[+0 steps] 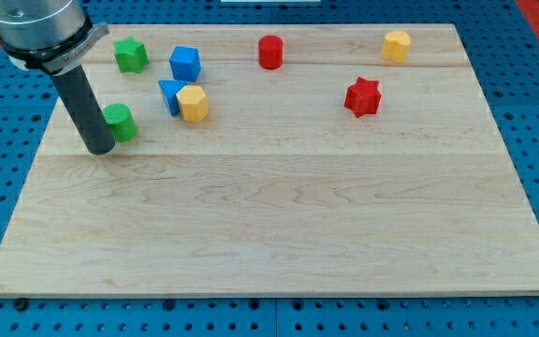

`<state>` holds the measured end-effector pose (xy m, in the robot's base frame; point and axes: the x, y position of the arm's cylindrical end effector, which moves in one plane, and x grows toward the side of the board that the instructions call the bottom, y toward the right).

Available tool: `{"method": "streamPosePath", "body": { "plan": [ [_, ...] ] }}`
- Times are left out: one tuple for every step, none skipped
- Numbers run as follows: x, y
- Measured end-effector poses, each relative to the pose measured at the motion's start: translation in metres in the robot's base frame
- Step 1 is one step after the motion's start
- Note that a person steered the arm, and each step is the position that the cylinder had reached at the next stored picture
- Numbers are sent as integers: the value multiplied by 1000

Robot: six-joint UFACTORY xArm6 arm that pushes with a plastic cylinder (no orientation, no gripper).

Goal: Slide the yellow hexagon to the center

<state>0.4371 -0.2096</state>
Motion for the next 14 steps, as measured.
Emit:
{"method": "streamPosePath", "body": {
  "plan": [
    [7,9],
    [8,54],
    [-1,109],
    [-23,93],
    [-45,59],
    [-68,73],
    [-70,109],
    [-72,138],
    [-90,120],
    [-116,148],
    [-93,173],
    [-69,181],
    [-48,182],
    [-31,182]
  ]
}}
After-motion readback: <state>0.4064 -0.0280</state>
